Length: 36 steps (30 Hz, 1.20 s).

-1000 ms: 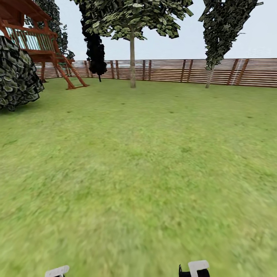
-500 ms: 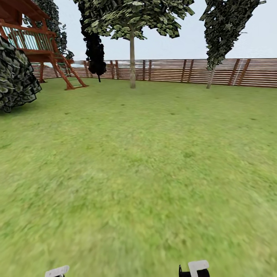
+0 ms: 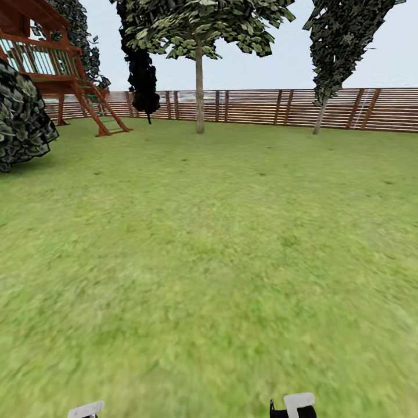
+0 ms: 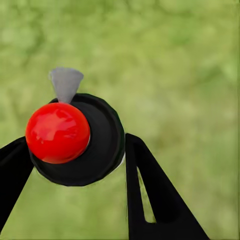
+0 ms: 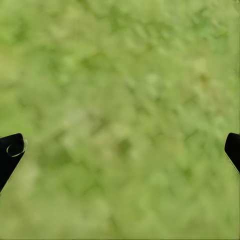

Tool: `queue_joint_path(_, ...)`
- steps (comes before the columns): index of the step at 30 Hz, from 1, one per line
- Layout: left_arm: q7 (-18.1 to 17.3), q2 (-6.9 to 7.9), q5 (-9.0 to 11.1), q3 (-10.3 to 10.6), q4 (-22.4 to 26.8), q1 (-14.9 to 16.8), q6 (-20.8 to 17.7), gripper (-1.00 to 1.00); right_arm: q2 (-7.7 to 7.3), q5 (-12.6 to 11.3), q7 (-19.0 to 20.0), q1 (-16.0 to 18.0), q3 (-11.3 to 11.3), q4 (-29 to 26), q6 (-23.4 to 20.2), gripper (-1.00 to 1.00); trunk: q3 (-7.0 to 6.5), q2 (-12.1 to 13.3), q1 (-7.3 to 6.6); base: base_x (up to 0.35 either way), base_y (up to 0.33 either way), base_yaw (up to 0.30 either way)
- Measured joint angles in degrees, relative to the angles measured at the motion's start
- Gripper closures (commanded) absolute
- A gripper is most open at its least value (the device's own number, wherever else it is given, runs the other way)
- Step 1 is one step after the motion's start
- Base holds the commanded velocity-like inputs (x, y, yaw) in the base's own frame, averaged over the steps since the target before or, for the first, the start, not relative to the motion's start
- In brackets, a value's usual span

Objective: In the garden, pick up the pesticide atomizer on the floor and spray pesticide onto both trees until each tree trunk is fully covered.

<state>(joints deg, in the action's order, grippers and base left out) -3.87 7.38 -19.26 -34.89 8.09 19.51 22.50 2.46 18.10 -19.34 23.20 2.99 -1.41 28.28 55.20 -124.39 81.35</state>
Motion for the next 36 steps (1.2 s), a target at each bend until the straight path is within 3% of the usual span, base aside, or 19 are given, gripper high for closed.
queue_joint_path(36, 0.0, 0.0, 0.0, 0.0, 0.1, 0.0, 0.0, 1.0, 0.0, 0.0, 0.0, 0.0, 0.0, 0.0, 0.0, -1.0, 0.0, 0.0, 0.0, 0.338, 0.0, 0.0)
